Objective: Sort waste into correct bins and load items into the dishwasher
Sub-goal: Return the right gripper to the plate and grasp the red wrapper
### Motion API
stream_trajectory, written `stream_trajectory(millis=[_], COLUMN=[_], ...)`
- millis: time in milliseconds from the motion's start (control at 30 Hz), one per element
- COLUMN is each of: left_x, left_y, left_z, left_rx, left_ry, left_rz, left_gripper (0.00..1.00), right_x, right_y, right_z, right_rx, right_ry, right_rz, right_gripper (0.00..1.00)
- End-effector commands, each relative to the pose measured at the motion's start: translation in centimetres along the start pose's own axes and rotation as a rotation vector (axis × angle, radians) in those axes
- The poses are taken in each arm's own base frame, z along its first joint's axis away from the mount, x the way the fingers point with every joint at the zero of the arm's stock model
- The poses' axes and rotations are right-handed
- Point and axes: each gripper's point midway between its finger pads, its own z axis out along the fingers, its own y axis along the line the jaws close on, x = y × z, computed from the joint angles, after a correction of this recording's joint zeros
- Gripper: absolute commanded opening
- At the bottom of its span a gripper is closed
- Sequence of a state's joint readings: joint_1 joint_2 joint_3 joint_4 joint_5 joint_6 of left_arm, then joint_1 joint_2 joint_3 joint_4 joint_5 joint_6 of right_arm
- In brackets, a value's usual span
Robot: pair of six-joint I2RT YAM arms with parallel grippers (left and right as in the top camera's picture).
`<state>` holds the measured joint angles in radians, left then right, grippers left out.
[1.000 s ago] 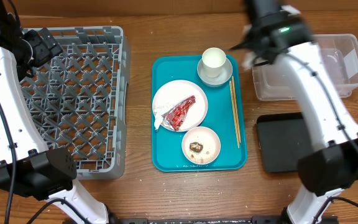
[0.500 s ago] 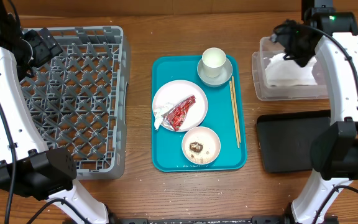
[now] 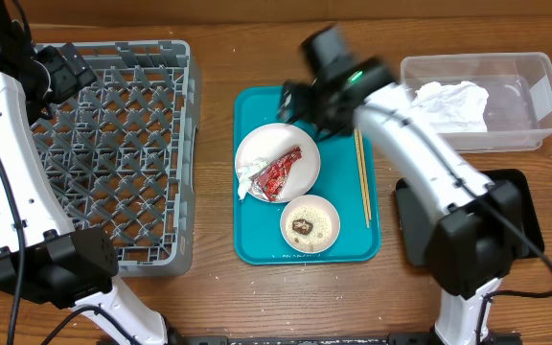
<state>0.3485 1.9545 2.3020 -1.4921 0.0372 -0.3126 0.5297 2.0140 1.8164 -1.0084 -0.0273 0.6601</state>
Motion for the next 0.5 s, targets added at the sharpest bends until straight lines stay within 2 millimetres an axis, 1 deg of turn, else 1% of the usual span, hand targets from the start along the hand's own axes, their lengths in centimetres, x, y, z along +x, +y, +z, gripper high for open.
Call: stream_trajectory(millis=[0, 67, 167, 233, 333, 467], left_x=[-0.3, -0.3, -0.3, -0.3, -0.3, -0.3], left_y=[-0.4, -0.4, -0.4, -0.4, -0.4, -0.4], left_z=[-0.3, -0.3, -0.3, -0.3, -0.3, -0.3], left_rx=[0.012, 0.012, 0.012, 0.012, 0.012, 0.012], left_ry=[-0.013, -0.013, -0.013, -0.013, -0.013, -0.013], left_rz=[-0.005, -0.005, -0.005, -0.005, -0.005, -0.005], left_gripper=[1.0, 1.0, 1.0, 1.0, 1.0, 1.0], right_x=[2.1, 4.1, 6.1, 7.1, 8.0, 8.4], right_y=[-1.2, -0.5, 0.4, 0.7, 0.3, -0.2], right_z=[2.5, 3.8, 5.2, 5.7, 6.7, 8.3], right_rx=[0.105, 0.088, 0.059, 0.056, 0.077, 0.1], right_ry=[-0.051, -0.02, 0.003, 0.01, 0.029, 0.04], right_rz=[0.178, 0.211, 0.19, 0.172, 0.17, 0.169], right_gripper=[0.95, 0.91, 0.87, 0.83, 0.82, 0.79])
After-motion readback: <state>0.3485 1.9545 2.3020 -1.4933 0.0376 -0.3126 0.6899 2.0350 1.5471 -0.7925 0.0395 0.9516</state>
